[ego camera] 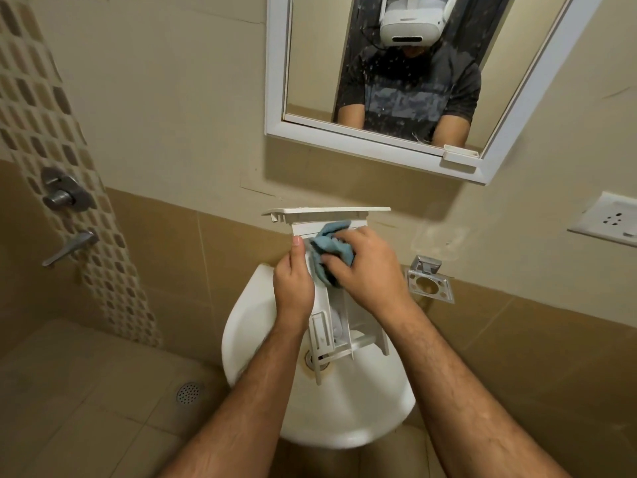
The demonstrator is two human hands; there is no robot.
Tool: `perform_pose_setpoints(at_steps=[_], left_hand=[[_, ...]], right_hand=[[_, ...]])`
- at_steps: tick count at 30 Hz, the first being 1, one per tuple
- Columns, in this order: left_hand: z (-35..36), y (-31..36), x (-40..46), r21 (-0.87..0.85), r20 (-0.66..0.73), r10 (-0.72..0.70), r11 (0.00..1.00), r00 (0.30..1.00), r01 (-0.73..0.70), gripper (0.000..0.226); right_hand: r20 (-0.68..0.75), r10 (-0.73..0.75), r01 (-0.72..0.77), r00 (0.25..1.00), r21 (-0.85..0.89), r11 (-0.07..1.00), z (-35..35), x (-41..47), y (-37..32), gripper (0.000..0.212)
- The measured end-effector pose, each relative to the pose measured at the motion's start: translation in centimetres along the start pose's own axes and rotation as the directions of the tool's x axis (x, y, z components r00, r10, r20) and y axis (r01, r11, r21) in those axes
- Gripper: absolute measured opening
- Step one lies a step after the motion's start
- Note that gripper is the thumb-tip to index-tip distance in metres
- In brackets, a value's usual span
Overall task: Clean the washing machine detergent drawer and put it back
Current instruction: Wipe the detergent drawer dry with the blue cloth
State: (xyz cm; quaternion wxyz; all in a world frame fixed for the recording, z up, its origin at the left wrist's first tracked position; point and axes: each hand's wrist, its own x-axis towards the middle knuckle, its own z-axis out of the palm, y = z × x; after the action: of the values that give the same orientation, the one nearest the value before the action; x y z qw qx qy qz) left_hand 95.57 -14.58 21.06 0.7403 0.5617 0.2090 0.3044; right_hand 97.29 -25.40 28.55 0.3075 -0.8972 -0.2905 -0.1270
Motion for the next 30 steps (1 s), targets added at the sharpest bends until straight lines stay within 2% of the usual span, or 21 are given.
perform_pose_setpoints(at_steps=[4, 7, 12, 19, 25, 30], left_hand=[[-0.3, -0.1, 0.5, -0.009, -0.023, 0.002, 1.000, 1.000, -0.002, 0.052], [-0.5, -0.3, 0.7, -0.024, -0.015, 0.001, 1.000, 1.000, -0.001, 0.050], [-0.5, -0.2, 1.0, 0.070, 0.001, 0.063, 0.996, 0.998, -0.063, 0.047], [-0.6, -0.6, 1.1, 0.118, 0.052, 0.119, 0.985, 0.992, -0.124, 0.047], [-0.6, -0.7, 0.7, 0.112, 0.057, 0.138, 0.983, 0.989, -0.143, 0.049], [-0.8, -0.4, 0.4, 0.164, 0.042, 0.193, 0.966, 0.980, -0.197, 0.051]], right_hand=[[0.213, -0.003, 0.046, 0.977, -0.199, 0.979, 0.9, -0.9, 1.3, 0.071], [0.290, 0.043, 0.052, 0.956, -0.311, 0.949, 0.7, -0.6, 1.3, 0.077], [0.344, 0.091, 0.066, 0.934, -0.418, 0.906, 0.3, 0.7, 0.1, 0.068], [0.440, 0.196, -0.014, 0.876, -0.384, 0.923, 0.6, 2.2, -0.1, 0.041], [0.442, 0.215, -0.042, 0.871, -0.370, 0.928, 1.0, 2.0, 0.3, 0.042], [0.510, 0.273, -0.061, 0.816, -0.393, 0.917, 2.8, 0.0, 1.2, 0.044]])
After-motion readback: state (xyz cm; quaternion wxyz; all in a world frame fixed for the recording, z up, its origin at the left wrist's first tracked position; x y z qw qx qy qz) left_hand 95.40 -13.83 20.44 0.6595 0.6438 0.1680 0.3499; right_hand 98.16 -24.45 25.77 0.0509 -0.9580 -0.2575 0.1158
